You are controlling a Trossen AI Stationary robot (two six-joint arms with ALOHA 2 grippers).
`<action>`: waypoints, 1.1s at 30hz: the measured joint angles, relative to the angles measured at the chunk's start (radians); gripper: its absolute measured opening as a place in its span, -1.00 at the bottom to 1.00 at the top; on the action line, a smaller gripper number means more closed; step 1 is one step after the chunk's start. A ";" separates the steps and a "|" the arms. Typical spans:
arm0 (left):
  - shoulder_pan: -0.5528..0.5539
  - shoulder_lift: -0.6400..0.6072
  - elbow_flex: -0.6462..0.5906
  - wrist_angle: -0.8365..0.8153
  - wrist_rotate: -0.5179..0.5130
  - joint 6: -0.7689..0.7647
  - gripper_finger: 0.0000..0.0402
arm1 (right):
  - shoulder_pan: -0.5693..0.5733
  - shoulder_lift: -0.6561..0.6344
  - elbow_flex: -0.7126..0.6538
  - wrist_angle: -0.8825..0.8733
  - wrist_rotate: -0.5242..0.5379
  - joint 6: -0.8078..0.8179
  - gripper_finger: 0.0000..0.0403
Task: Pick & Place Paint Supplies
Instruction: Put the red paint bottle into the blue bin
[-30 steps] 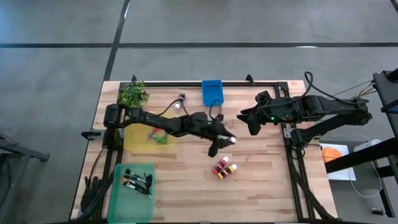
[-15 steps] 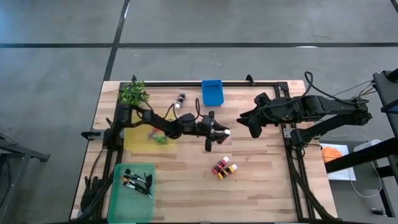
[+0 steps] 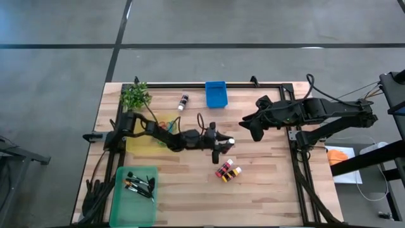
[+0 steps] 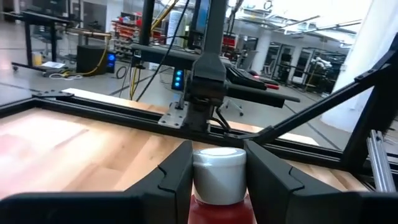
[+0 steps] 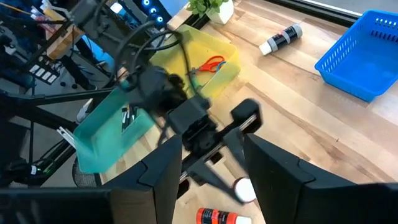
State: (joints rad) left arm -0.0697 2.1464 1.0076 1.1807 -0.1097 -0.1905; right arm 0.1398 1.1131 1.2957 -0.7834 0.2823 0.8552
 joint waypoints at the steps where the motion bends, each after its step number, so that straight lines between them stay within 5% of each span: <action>1: -0.015 0.000 -0.002 -0.002 -0.024 0.000 -0.40 | 0.000 0.003 0.000 0.000 -0.003 -0.002 -0.15; 12: -0.114 -0.056 -0.123 0.060 -0.475 -0.049 -0.40 | 0.000 0.001 -0.002 -0.005 -0.083 -0.011 -0.15; 19: -0.125 -0.055 -0.092 -0.083 -0.733 -0.096 -0.40 | -0.003 0.001 -0.002 -0.005 -0.181 -0.099 -0.15; 33: -0.104 0.088 0.054 -0.131 -0.918 -0.117 -0.40 | -0.003 0.001 -0.002 -0.001 -0.228 -0.170 -0.15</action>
State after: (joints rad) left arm -0.1732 2.2345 1.0616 1.0499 -1.0277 -0.3070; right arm 0.1371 1.1137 1.2942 -0.7844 0.0542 0.6849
